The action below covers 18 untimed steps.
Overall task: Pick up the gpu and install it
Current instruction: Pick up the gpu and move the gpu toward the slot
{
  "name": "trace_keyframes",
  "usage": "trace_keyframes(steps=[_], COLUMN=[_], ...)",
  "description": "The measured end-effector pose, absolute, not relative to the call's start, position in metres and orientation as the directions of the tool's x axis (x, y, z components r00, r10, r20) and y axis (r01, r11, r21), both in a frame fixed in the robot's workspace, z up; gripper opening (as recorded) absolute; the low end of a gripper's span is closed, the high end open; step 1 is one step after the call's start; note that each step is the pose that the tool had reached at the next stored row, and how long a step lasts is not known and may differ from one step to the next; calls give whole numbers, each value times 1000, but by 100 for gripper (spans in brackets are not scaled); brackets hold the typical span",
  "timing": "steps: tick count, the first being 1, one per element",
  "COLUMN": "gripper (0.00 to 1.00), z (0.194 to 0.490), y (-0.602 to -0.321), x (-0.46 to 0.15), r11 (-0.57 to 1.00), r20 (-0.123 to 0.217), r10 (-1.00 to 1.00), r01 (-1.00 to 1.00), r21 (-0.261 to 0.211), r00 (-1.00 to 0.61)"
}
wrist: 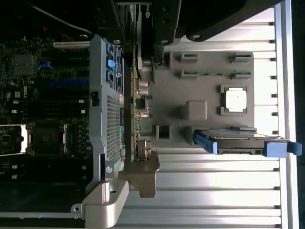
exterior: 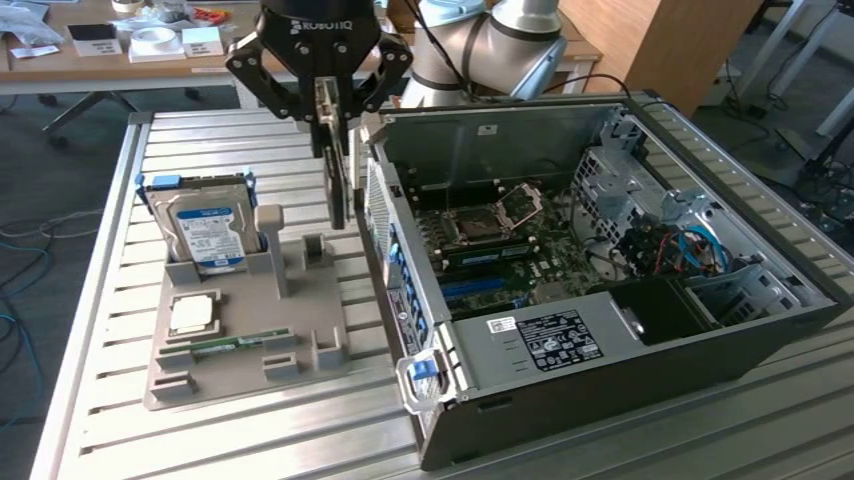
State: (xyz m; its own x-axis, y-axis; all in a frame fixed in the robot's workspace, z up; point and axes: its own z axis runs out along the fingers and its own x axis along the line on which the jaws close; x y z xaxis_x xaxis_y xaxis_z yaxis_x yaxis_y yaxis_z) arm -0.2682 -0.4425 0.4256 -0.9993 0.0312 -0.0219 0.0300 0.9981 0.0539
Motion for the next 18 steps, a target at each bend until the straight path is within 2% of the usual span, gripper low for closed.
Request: trace_keyframes(steps=[18], gripper=[27], z=[426], y=[-442], x=[-217], r11=[998], r20=[-22], r10=[31], r01=[30], r21=[61], r00=[-999])
